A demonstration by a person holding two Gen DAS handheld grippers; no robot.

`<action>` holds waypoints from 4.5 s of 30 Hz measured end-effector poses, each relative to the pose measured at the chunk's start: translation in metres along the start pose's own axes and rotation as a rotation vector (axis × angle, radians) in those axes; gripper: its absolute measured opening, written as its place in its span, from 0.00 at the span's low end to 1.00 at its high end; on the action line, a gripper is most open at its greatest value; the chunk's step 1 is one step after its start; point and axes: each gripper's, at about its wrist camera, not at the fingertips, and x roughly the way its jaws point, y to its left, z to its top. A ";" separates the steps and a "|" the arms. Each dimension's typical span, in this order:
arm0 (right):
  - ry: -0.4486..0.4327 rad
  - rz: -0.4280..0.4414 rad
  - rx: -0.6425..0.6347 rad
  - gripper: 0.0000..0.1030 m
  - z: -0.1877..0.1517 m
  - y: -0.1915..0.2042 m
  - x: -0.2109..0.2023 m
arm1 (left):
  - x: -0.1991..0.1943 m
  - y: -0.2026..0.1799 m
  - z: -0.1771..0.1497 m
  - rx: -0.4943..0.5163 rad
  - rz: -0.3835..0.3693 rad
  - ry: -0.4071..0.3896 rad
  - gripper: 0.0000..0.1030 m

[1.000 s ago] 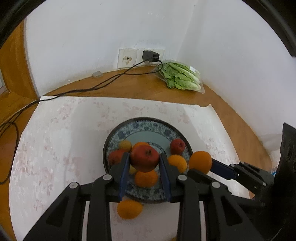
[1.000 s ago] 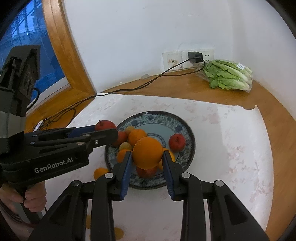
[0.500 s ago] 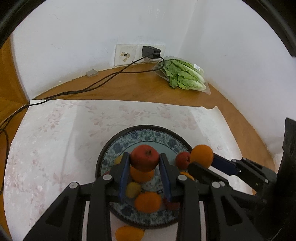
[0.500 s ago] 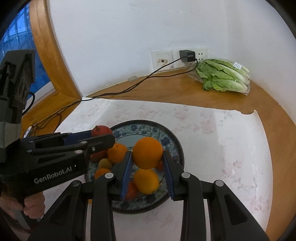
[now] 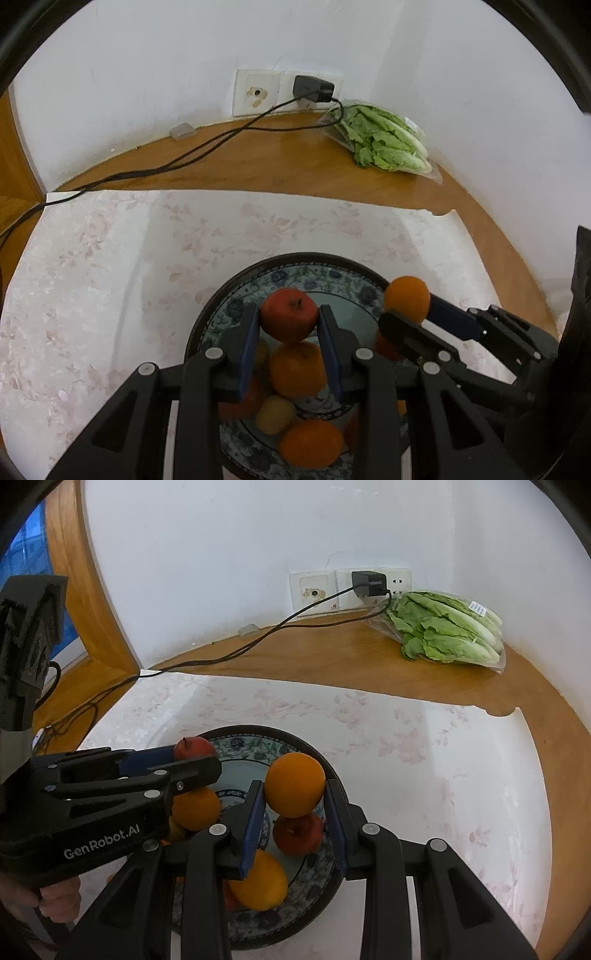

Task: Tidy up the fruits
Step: 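Open both tools to set the apple and orange on the plate, then withdraw both open tools from the plate toward the last fruits, then grasp the large orange on the cloth with the left tool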

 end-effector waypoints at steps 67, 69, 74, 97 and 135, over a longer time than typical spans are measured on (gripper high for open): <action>0.005 0.054 0.022 0.40 -0.054 0.045 -0.089 | -0.102 0.013 -0.071 -0.019 -0.008 -0.016 0.43; 0.010 0.053 0.025 0.40 -0.058 0.046 -0.091 | -0.103 0.014 -0.077 -0.025 -0.009 -0.014 0.43; 0.019 0.057 0.039 0.40 -0.068 0.046 -0.095 | -0.101 0.019 -0.088 -0.043 -0.017 0.000 0.43; 0.069 0.085 0.108 0.40 -0.097 0.037 -0.089 | -0.072 0.020 -0.105 -0.048 -0.034 0.049 0.43; 0.119 0.121 0.145 0.40 -0.115 0.039 -0.086 | -0.078 0.028 -0.118 -0.061 -0.021 0.036 0.39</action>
